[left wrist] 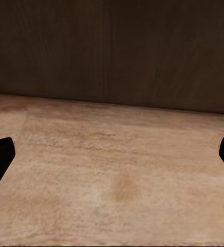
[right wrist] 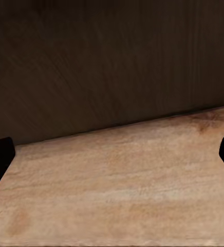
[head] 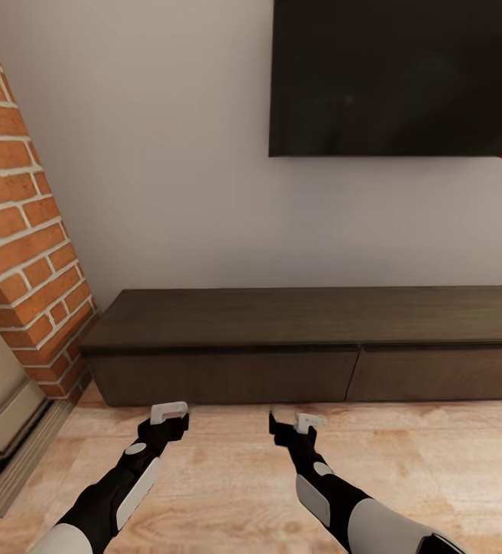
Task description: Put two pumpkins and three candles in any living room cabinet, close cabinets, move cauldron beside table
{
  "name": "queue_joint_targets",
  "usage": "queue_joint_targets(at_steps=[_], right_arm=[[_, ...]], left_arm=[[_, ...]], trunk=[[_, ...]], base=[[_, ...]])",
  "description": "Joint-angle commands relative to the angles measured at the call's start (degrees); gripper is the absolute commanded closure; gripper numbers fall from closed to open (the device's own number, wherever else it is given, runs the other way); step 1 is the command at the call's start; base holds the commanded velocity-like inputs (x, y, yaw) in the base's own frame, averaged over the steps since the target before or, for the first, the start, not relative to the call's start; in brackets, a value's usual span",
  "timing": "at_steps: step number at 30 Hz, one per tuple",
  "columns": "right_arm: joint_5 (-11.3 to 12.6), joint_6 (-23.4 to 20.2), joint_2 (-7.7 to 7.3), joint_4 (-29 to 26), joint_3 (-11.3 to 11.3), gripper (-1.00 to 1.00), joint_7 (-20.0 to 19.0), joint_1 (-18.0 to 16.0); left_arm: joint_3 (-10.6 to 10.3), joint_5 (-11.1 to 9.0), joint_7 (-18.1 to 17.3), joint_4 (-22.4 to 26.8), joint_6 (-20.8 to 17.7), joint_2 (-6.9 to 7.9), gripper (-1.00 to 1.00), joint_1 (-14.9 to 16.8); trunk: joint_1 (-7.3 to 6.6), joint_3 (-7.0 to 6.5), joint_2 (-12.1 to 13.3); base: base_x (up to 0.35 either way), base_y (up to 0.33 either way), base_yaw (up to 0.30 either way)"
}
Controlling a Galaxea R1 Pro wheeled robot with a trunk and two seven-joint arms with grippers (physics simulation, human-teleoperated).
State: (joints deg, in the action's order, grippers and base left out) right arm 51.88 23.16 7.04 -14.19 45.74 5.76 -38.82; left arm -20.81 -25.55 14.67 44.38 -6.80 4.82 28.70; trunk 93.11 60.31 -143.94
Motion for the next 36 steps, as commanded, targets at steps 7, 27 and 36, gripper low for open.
queue_joint_targets(at_steps=[7,27,36], right_arm=[[0.4,-1.2,-0.02,-0.2,0.4,-1.0,0.4,0.0],[0.8,-16.9,0.16,-6.3,-0.4,-1.0,0.6,-0.1],[0.8,-19.7,0.34,-7.3,-0.5,-1.0,0.9,-0.1]], left_arm=[[-0.1,-0.6,0.4,0.8,-0.6,0.26,-1.0,0.0],[10.3,-1.4,0.6,14.0,-28.8,0.25,-1.0,0.0],[12.9,-1.3,0.6,14.9,-33.8,0.27,-1.0,0.1]], trunk=[[-0.05,0.05,0.0],[-0.28,-1.94,0.1],[-0.51,-3.94,0.2]], base=[[-0.342,0.0,0.0],[-0.211,0.0,0.0],[-0.001,0.0,0.0]])
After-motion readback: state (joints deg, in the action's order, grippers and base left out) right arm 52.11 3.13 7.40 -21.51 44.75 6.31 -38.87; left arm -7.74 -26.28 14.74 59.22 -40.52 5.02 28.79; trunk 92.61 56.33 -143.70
